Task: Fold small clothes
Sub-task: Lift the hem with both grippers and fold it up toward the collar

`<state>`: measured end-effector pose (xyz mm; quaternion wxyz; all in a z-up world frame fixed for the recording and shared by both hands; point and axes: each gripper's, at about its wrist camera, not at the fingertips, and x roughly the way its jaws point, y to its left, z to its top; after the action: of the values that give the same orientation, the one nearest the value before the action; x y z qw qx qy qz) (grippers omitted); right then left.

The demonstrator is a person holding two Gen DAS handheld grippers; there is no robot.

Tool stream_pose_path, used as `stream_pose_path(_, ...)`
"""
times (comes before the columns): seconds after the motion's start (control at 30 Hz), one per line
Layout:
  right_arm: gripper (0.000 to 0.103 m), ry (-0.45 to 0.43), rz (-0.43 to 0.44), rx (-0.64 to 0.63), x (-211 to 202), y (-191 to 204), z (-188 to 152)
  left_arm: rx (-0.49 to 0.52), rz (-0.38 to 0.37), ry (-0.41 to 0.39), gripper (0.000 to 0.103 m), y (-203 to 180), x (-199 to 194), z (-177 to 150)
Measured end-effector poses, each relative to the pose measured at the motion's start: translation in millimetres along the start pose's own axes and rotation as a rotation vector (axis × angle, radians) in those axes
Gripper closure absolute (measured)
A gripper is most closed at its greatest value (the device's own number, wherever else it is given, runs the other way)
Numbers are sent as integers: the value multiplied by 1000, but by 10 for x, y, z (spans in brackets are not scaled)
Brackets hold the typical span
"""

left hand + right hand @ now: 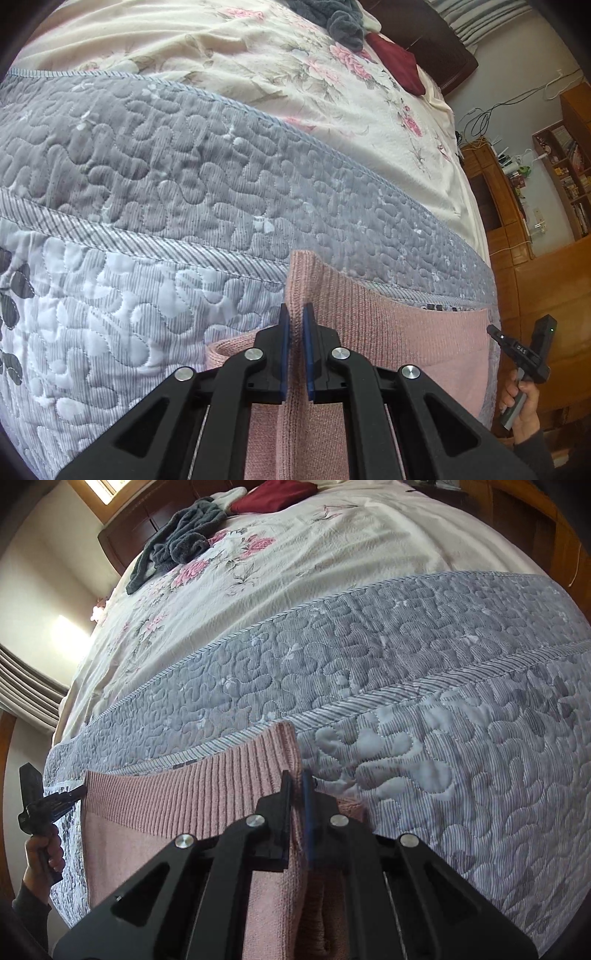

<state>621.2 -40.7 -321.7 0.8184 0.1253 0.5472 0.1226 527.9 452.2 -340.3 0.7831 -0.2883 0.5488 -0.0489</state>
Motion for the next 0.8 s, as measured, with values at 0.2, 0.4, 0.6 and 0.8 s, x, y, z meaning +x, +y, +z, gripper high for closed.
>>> stream_pose_path(0.2, 93, 53, -33, -17, 314, -46, -82, -60, 55, 31, 90, 131, 143, -110)
stream_pose_path(0.4, 81, -65, 104, 33, -102, 1, -100, -52, -224, -59, 81, -81, -290, -240)
stream_pose_path(0.6, 88, 67, 193, 54, 214, 39, -342, -35, -116, 81, 86, -83, 216, -435)
stream_pose_path(0.8, 96, 37, 194, 95, 106, -116, -400, -48, -191, 24, 91, -77, -52, -479)
